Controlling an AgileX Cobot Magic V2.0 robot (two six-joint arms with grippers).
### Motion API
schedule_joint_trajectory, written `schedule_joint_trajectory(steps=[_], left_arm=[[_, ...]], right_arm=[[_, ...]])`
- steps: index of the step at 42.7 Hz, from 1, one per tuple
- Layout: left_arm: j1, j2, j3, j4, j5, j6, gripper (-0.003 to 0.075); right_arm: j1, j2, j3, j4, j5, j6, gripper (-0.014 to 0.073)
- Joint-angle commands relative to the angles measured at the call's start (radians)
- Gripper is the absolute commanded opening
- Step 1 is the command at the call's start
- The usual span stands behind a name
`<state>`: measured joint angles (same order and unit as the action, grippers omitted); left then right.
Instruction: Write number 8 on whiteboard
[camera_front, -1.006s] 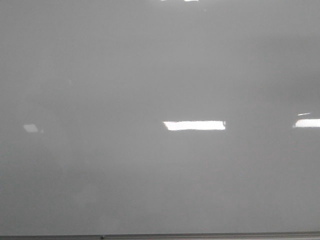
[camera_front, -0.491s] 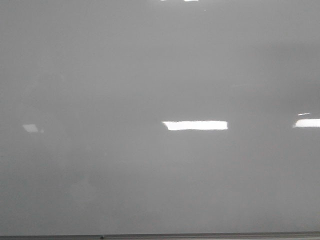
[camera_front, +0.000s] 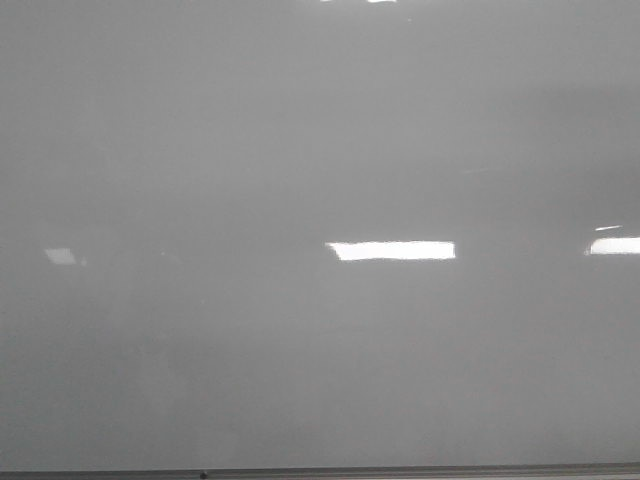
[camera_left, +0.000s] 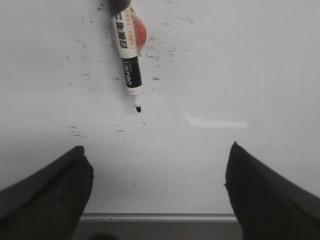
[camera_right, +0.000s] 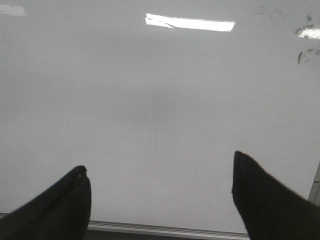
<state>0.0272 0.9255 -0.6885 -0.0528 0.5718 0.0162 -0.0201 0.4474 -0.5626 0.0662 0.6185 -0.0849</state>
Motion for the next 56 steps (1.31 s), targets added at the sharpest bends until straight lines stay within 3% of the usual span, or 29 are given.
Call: schedule_joint_trajectory(steps=[1,21,36,56], left_arm=[[0.032,0.058,-0.031,-0.011,-0.127,-0.016,0.0546],[0.049,0.376,-0.031,-0.056,-0.509,-0.016,0.0546],[0.049,0.452,-0.031,-0.031,-0.648,-0.016,0.054],[0.047,0.476,-0.031,-0.024,-0.64,-0.016,0.0293]], right_arm=[[-0.003,0.013,-0.026,0.008,-0.074,-0.01,0.0599],[-0.003,0.013,-0.026,0.008,-0.083,-0.01,0.0599],[-0.003,0.013,-0.026,0.008,-0.083,-0.01,0.0599],[-0.003,0.013,-0.026,0.008,-0.083,-0.01,0.0599]])
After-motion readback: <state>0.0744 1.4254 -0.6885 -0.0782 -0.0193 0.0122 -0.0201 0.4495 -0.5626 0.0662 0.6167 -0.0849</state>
